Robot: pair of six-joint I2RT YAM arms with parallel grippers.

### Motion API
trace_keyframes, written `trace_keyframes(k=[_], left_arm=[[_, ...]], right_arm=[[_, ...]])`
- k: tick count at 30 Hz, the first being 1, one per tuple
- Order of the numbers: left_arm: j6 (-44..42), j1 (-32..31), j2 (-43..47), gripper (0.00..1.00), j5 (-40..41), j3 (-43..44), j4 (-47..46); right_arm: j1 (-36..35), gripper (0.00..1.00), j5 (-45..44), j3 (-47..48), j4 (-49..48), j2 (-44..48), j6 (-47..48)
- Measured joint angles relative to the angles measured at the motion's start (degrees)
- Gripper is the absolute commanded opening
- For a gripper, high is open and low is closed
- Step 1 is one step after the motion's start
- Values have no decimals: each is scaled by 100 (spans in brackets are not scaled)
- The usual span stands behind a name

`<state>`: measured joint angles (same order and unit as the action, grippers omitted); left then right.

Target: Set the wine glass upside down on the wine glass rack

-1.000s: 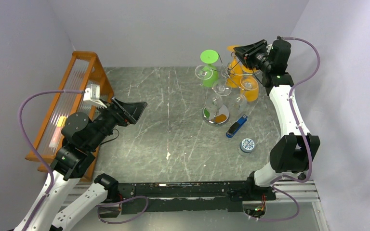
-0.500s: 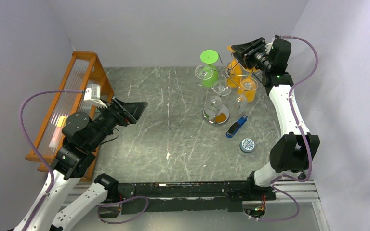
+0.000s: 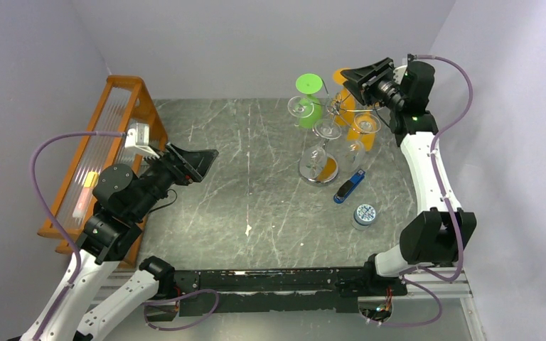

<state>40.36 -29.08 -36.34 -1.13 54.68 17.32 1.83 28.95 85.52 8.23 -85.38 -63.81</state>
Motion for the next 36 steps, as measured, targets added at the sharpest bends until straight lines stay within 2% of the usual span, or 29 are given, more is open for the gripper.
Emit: trace_keyframes(k=[9,15,22,26,30,36], left_arm=[[-28,0,0,88,2,0,7],[-557,0,-107,96,7,229,354],[-1464,0,-584,96,496,1123,1410],[-1862,0,-691,96,750,1204,1945],[-2122,0,-669,96,872,1204,2212],[-2391,0,-455,97,1019,1207,2337]], right_arm=[[0,48,-52,-179,98,601,129],[0,56,-544,-310,605,1561,931],[7,68,-1707,-640,1884,3250,2719],[9,98,-2570,-839,2806,4295,3458],[9,100,-3340,-824,3648,4927,3759],[9,100,-3869,-758,4898,5233,3818]])
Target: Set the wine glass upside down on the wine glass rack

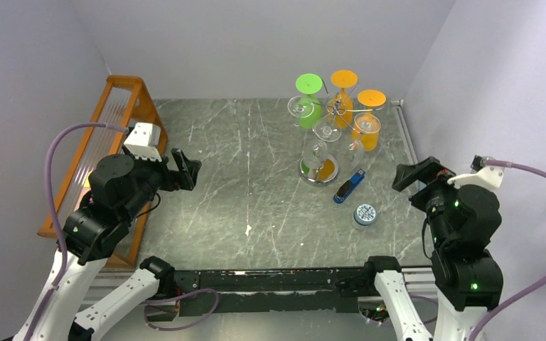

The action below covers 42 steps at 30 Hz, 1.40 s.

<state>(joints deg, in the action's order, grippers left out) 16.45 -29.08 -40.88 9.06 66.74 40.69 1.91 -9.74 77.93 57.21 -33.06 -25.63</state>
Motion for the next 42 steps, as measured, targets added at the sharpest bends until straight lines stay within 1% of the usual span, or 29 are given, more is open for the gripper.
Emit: trace_keyframes(k=[5,9,14,42], left_arm=[[-129,0,173,97,146,168,184],[-184,0,385,97,186,221,219],[-190,0,581,97,188,227,223],[-188,0,608,96,105,247,247]], right_arm=[[0,100,-179,-20,662,483,-9],[0,100,-234,-20,909,682,-9],[0,100,-254,-151,1010,732,-2],[0,100,-310,-535,1078,772,-203]])
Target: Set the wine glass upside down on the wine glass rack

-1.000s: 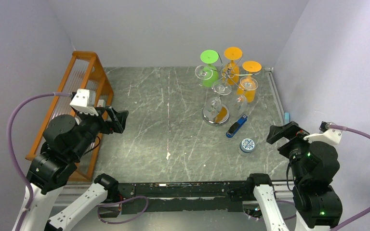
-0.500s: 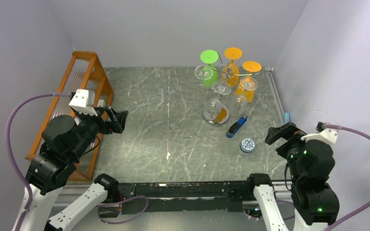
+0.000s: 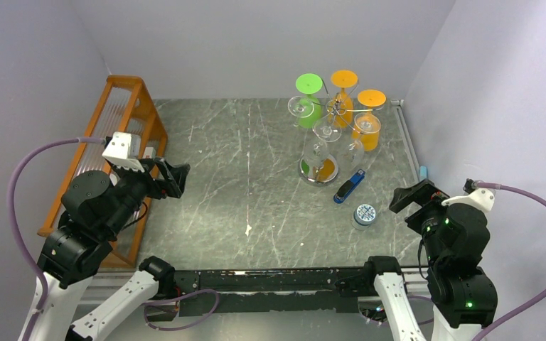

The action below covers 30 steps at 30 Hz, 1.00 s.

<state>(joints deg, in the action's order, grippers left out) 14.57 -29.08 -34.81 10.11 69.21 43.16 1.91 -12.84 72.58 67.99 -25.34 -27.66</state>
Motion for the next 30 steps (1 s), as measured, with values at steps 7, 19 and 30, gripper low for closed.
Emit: trace_keyframes(k=[7,19,30], left_arm=[[2,0,59,97,-33,-46,-11],[7,0,59,97,-44,-96,-31],[28,0,70,97,-90,-151,-46]], right_arm=[[0,100,0,0,0,0,-17],[0,100,-4,0,0,0,-42],[0,100,-4,0,-13,20,-57]])
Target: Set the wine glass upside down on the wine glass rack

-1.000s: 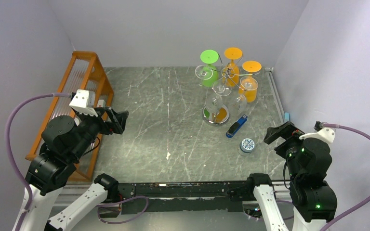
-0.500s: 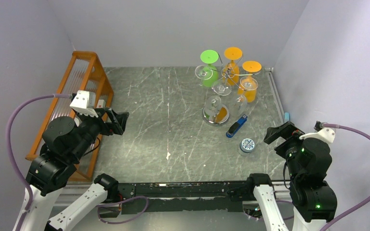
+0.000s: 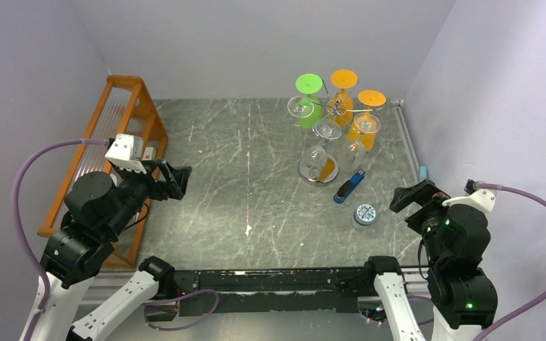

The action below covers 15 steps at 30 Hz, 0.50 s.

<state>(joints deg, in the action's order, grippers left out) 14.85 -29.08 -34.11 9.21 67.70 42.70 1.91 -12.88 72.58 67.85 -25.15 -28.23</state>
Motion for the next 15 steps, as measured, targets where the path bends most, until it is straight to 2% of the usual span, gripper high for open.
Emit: trace_keyframes(k=[15], left_arm=[[20,0,33,96,-46,-35,-61]], right_arm=[[0,100,131,-153,-223,98,-7]])
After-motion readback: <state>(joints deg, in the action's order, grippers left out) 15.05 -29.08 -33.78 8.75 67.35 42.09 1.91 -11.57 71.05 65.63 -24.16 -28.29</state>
